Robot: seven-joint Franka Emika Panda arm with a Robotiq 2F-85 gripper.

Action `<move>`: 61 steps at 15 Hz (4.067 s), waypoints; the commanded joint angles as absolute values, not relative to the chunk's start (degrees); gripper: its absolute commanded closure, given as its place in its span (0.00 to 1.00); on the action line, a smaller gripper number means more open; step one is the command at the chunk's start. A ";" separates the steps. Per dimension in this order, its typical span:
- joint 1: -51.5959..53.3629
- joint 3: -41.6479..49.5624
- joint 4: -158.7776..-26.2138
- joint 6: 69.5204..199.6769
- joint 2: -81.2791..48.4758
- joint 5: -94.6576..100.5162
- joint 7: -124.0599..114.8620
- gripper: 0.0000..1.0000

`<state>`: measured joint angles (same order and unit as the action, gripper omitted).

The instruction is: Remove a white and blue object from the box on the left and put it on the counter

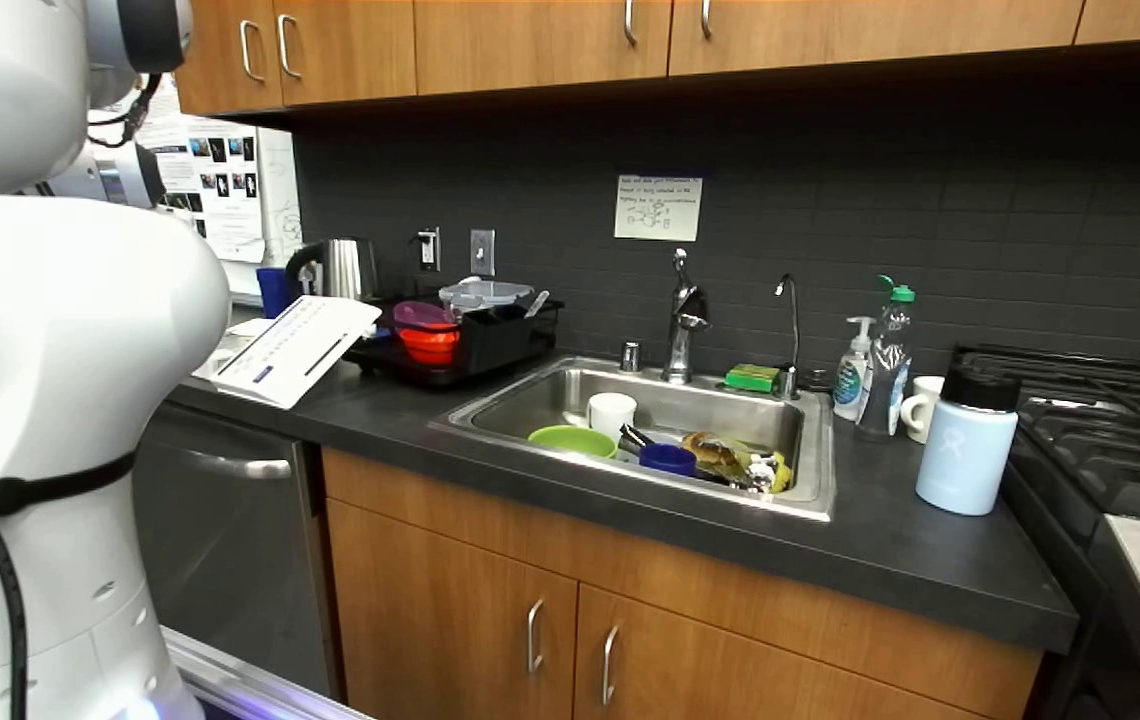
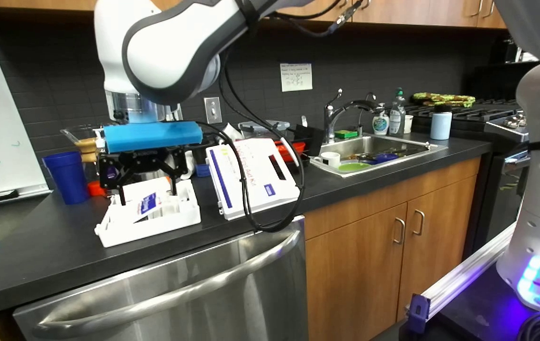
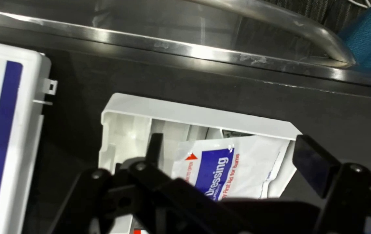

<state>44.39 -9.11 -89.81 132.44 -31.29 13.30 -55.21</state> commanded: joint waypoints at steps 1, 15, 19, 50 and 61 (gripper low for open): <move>45.03 -7.41 -88.86 132.80 -32.12 14.27 -55.00 0.00; 45.29 -4.36 -87.29 140.74 -35.29 18.41 -53.35 0.00; 45.56 -3.72 -86.89 141.73 -35.86 18.56 -52.37 0.00; 44.60 -4.00 -89.53 148.02 -35.74 14.91 -48.14 1.00; 44.47 -7.09 -96.70 152.01 -29.17 10.01 -41.47 0.99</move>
